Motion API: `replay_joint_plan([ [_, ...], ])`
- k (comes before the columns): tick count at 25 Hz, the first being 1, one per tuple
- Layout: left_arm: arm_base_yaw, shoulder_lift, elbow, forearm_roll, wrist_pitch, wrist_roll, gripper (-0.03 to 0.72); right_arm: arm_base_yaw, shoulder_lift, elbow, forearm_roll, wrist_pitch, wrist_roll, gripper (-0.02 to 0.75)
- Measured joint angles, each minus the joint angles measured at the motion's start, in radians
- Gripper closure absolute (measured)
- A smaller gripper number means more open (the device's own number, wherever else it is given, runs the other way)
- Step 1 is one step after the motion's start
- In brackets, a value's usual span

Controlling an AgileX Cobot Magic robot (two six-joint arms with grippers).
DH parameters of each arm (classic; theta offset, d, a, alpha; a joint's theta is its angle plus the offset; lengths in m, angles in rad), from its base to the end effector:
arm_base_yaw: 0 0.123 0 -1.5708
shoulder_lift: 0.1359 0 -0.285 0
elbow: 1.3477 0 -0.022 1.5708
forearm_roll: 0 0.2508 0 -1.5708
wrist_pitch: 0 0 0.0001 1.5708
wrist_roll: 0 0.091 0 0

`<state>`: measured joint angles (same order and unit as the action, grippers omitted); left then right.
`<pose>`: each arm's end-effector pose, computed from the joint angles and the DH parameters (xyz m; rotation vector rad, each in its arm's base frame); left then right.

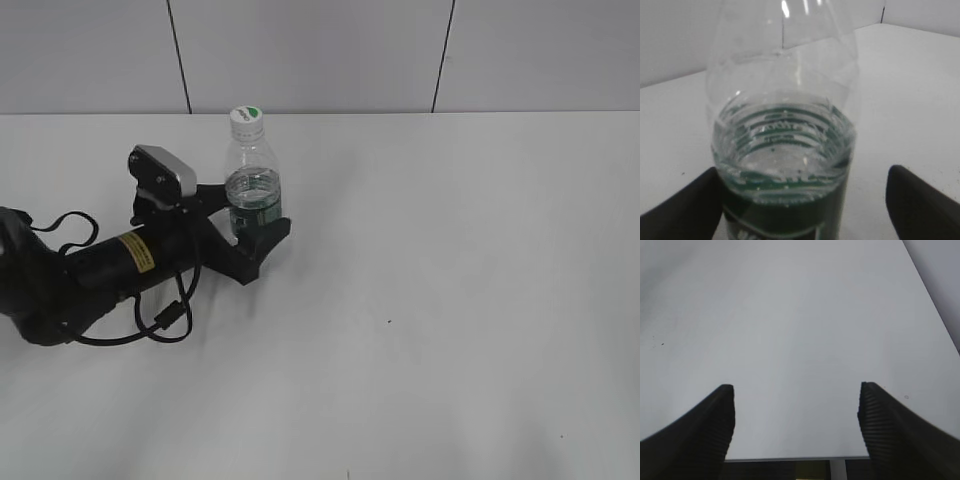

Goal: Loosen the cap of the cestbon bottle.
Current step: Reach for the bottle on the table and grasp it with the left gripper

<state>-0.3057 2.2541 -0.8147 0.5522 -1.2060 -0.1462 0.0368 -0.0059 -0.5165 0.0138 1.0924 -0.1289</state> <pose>0.3316 -0.1514 0.0614 0.6938 1.6494 -0.6226 -0.0091 0.0008 0.2792 -0.1710 2.0466 -0.0407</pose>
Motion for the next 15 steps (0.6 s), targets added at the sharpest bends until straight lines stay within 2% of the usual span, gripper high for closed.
replay_joint_plan([
  [5,-0.002,0.024,-0.057,-0.009,-0.002,-0.019,0.097,0.000,0.000,0.000,0.000,0.000,0.000,0.150],
  [15,-0.002,0.039,-0.079,-0.010,-0.002,-0.040,0.098,0.000,0.000,0.000,0.000,0.000,0.000,0.150],
])
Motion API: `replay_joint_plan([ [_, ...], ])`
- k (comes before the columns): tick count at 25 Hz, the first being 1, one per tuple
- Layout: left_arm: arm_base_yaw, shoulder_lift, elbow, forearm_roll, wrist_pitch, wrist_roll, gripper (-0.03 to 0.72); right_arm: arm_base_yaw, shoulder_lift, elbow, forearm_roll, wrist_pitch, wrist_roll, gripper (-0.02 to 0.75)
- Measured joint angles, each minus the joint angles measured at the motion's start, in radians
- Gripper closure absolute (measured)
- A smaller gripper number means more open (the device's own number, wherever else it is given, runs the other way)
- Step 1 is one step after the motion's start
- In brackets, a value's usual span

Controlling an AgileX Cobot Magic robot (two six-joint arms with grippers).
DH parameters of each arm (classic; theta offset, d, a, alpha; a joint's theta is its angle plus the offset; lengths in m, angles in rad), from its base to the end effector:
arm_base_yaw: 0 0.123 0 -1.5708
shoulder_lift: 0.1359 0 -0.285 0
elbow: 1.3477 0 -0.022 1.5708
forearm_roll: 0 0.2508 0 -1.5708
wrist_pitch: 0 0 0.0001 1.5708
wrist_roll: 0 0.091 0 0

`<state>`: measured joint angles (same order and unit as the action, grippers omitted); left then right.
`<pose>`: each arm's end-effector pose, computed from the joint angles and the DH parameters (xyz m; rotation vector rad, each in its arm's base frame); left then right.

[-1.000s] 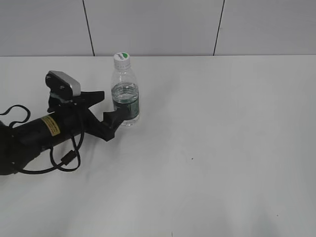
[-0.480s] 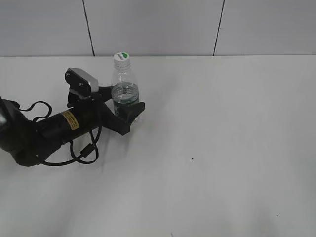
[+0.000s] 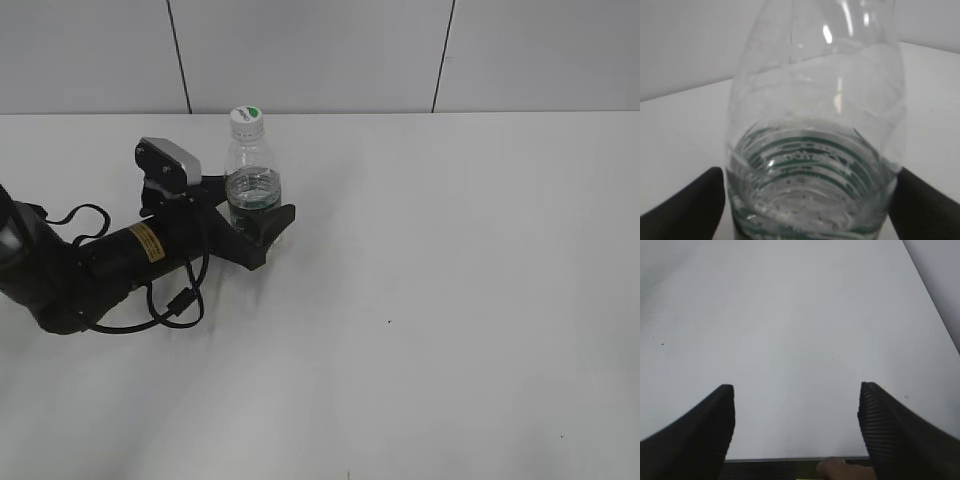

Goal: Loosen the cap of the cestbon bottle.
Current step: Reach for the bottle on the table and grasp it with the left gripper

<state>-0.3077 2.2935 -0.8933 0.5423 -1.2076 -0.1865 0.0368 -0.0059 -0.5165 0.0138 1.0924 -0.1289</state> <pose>0.3485 -0.1568 0.0596 0.6531 1.6273 -0.6421 -0.0091 0.0008 0.2792 -0.1710 2.0466 -0.0407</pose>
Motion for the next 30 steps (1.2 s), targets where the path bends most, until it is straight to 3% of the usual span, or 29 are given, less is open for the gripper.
replay_joint_plan([
  [16,0.000,0.006,-0.037,0.004,0.000,-0.001,0.101,0.000,0.000,0.000,0.000,0.000,0.000,0.150],
  [19,0.000,0.006,-0.037,0.004,0.000,-0.001,0.145,0.000,0.000,0.000,0.000,0.000,0.000,0.150],
  [23,0.000,0.006,-0.037,0.016,0.000,-0.001,0.284,0.000,0.000,0.000,0.000,0.000,0.000,0.150],
  [30,0.000,0.006,-0.037,0.025,0.000,-0.001,0.285,0.000,0.000,0.000,0.000,0.000,0.000,0.150],
])
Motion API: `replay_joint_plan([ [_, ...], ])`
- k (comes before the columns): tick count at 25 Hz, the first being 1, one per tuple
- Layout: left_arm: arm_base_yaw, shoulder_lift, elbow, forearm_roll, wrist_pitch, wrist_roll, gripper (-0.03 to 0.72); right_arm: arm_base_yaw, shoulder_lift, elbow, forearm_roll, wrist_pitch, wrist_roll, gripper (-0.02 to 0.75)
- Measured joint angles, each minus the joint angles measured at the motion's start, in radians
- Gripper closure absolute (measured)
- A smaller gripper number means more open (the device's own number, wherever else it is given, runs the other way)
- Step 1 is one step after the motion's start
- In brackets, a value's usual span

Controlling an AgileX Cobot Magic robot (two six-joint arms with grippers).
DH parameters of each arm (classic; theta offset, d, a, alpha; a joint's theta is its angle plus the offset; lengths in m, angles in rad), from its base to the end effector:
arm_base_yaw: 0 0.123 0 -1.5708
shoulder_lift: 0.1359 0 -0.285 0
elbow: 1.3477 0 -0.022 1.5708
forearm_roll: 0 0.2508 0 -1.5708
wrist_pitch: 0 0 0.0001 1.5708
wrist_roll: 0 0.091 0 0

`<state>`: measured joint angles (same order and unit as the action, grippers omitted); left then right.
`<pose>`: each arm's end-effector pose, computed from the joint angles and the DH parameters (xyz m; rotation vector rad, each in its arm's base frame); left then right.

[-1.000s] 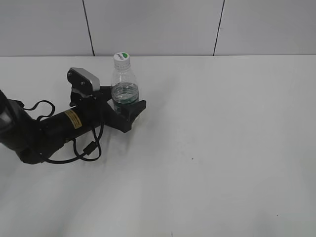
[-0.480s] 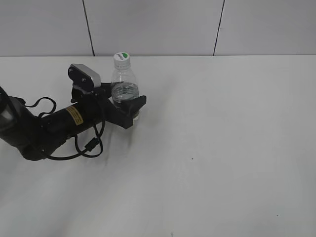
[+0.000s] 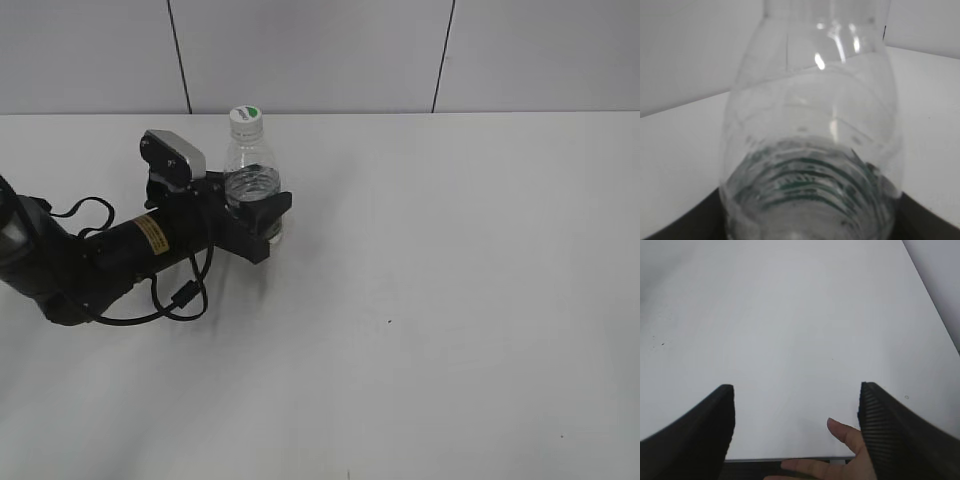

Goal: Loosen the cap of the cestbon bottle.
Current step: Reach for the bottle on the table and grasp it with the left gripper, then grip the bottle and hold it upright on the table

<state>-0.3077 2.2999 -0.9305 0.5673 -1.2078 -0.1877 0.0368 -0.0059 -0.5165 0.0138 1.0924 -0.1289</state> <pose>0.3553 -0.1609 0.0630 0.6775 1.5916 -0.6495 -0.0091 0.0008 0.2792 -0.1710 2.0466 -0.0407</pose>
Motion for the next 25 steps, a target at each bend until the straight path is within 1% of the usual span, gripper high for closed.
replay_joint_plan([
  [3,0.000,0.000,0.000,-0.001,0.000,0.000,0.285,0.000,0.000,0.000,0.000,0.000,0.000,0.150],
  [6,0.001,-0.003,0.000,0.034,0.002,0.000,0.285,0.000,0.000,0.000,0.000,0.000,0.000,0.150],
  [9,0.003,-0.014,0.000,0.155,0.007,0.000,0.285,0.000,0.000,0.000,0.000,0.000,0.000,0.150],
  [11,0.003,-0.027,0.001,0.259,0.014,-0.004,0.285,0.000,0.000,0.000,0.000,0.000,0.000,0.150],
  [13,0.001,-0.032,0.001,0.337,0.015,-0.036,0.285,0.000,0.000,0.000,0.001,0.000,0.000,0.150],
  [16,0.000,-0.034,0.001,0.423,0.006,-0.102,0.285,0.000,0.000,0.000,0.001,0.000,0.000,0.150],
  [18,0.000,-0.040,0.001,0.477,0.006,-0.117,0.285,0.000,0.000,0.000,0.001,0.000,0.000,0.150],
  [20,-0.002,-0.041,0.001,0.501,0.003,-0.121,0.285,0.000,0.000,0.000,0.001,0.000,0.000,0.150],
  [22,-0.006,-0.041,0.001,0.500,0.003,-0.122,0.285,0.000,0.000,0.000,0.001,0.000,0.000,0.150],
  [25,-0.024,-0.038,0.001,0.455,0.004,-0.126,0.285,0.000,0.000,0.000,0.001,0.000,0.000,0.150],
])
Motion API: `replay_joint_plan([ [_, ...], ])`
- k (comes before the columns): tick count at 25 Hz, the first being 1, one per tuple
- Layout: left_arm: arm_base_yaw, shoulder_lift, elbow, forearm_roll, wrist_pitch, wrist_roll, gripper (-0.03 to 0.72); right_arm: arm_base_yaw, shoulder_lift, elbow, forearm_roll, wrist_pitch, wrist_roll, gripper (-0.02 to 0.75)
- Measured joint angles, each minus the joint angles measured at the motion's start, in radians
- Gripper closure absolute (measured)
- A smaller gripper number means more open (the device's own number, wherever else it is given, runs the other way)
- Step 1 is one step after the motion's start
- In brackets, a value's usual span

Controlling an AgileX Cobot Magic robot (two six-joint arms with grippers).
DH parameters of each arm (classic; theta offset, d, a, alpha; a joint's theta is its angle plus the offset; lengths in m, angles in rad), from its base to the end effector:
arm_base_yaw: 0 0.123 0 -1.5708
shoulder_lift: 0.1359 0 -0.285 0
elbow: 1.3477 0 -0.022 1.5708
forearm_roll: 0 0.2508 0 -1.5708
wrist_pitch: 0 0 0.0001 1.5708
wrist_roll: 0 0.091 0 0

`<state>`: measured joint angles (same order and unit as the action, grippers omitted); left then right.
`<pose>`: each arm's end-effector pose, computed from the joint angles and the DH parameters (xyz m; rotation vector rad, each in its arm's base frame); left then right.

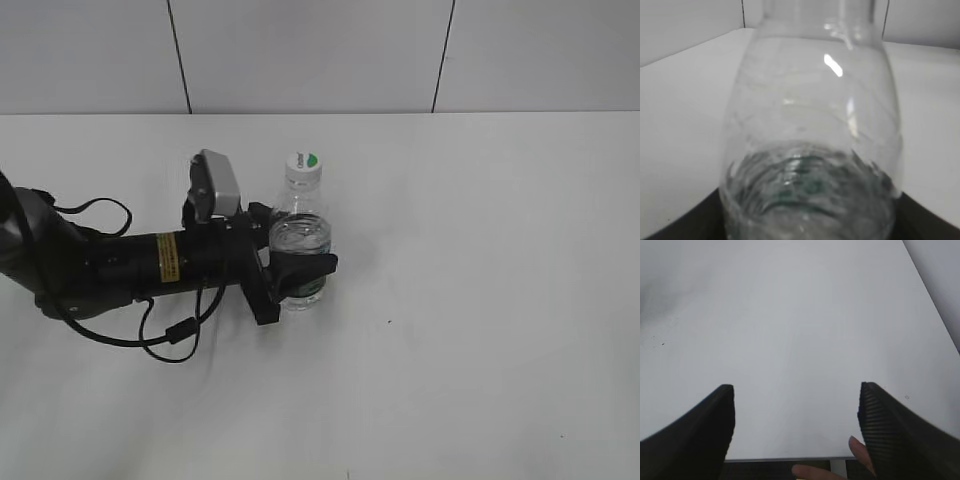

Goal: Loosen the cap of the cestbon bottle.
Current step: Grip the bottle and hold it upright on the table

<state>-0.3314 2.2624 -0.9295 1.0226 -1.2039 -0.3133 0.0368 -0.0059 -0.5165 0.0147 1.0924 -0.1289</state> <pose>0.3198 -0.1867 0.0683 1.0816 1.5081 -0.9373 -0.0091 0.0009 0.2792 -0.1711 2.0466 -0.0396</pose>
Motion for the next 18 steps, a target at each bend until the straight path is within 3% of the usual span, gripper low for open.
replay_joint_plan([
  [5,-0.019,0.030,-0.002,-0.065,-0.035,0.001,0.285,0.000,0.000,0.000,0.000,0.000,0.000,0.150],
  [18,-0.019,0.045,-0.010,-0.067,-0.057,0.004,0.285,0.000,0.000,0.000,0.000,0.000,0.000,0.150],
])
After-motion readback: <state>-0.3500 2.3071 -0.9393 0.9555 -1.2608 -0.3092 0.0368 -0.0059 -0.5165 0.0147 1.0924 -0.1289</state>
